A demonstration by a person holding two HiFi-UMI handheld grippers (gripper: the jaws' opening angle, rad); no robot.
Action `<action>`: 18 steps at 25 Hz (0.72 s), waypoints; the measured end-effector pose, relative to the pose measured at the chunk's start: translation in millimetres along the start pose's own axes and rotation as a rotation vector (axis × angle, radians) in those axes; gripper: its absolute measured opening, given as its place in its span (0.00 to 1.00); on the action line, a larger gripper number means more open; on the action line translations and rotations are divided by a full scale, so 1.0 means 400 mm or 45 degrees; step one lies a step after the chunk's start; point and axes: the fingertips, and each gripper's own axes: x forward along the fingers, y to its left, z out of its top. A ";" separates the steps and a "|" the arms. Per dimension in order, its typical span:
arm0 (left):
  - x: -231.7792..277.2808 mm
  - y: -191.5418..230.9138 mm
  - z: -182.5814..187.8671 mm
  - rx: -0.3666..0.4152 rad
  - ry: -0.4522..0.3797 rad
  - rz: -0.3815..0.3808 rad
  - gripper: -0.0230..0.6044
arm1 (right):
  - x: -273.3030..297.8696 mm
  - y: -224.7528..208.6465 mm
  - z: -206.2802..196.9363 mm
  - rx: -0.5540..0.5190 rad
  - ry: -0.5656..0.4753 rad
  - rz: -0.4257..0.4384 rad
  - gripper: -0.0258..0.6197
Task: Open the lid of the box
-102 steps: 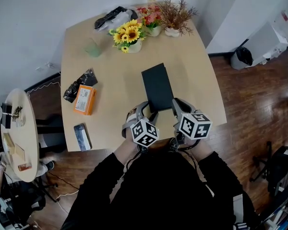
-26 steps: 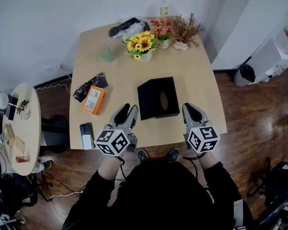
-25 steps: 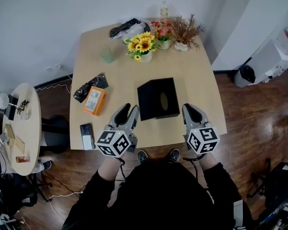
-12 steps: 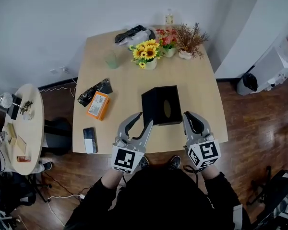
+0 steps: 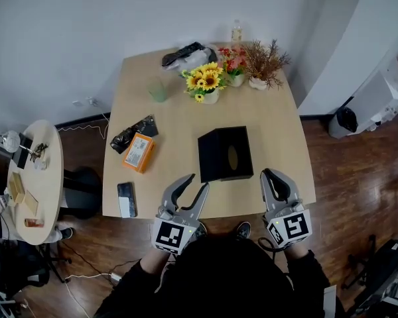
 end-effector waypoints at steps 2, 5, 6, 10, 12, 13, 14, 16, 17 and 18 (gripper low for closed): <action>-0.006 0.004 -0.003 -0.009 -0.004 0.009 0.24 | -0.009 -0.008 -0.009 0.005 0.004 -0.011 0.07; -0.009 0.007 -0.002 -0.007 -0.013 0.017 0.24 | -0.017 -0.017 -0.015 0.012 0.002 -0.024 0.07; -0.010 0.008 -0.003 0.000 -0.008 0.017 0.24 | -0.017 -0.017 -0.015 0.012 0.001 -0.026 0.07; -0.008 0.004 -0.003 0.013 -0.003 0.006 0.24 | -0.011 -0.003 -0.010 0.000 0.002 -0.002 0.07; -0.007 0.004 -0.006 0.011 0.010 0.001 0.24 | -0.007 0.008 -0.007 -0.011 0.003 0.016 0.06; -0.006 0.004 -0.006 0.006 0.007 -0.001 0.24 | -0.006 0.011 -0.006 -0.013 0.001 0.018 0.06; -0.005 0.005 -0.005 -0.001 -0.001 -0.003 0.24 | -0.005 0.013 -0.006 -0.014 -0.001 0.017 0.06; -0.005 0.007 -0.004 -0.019 -0.017 -0.003 0.24 | -0.004 0.014 -0.010 -0.013 -0.002 0.010 0.06; -0.008 0.011 -0.006 -0.024 -0.018 0.002 0.24 | 0.000 0.016 -0.013 -0.012 -0.004 0.010 0.06; -0.012 0.016 -0.011 -0.023 -0.012 0.010 0.24 | 0.006 0.019 -0.015 -0.012 -0.008 0.015 0.06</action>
